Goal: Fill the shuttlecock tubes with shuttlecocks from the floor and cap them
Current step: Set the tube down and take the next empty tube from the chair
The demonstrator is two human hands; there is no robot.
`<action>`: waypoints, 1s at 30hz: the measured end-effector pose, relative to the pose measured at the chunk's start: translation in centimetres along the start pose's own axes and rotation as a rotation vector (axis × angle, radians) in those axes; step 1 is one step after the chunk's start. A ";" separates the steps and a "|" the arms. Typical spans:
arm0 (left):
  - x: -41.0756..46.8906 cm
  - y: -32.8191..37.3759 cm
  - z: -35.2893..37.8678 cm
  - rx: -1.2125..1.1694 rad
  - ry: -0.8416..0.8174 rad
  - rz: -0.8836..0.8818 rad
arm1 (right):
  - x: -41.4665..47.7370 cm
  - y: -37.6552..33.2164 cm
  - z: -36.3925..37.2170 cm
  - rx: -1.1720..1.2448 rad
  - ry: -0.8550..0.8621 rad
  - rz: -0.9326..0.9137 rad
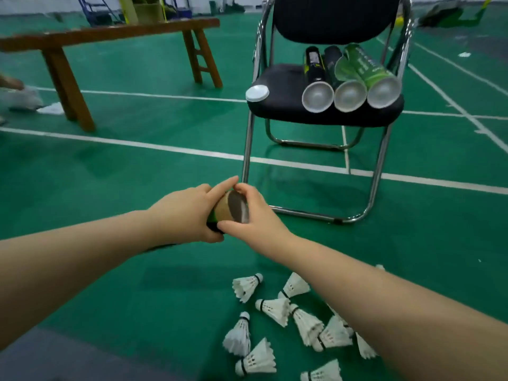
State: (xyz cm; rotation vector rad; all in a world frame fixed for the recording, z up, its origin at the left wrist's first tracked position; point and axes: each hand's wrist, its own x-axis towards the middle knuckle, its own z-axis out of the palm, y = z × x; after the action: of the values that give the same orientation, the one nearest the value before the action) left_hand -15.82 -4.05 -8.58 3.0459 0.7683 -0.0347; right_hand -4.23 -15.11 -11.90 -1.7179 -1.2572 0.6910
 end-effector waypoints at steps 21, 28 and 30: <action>4.1 -6.3 17.4 -0.098 -0.225 -0.207 | 3.4 19.4 8.8 -0.855 -0.639 0.228; 4.8 -5.5 17.9 -0.100 -0.264 -0.162 | 4.2 20.6 7.7 -0.632 -0.243 0.326; 4.6 -5.5 17.9 -0.104 -0.267 -0.155 | 4.4 19.6 6.6 -0.333 0.083 0.421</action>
State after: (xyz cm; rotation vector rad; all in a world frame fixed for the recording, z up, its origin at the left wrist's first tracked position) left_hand -14.70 2.85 -26.60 2.7979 0.9461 -0.3793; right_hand 0.72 -10.99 -31.98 -2.3004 -1.0005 0.6652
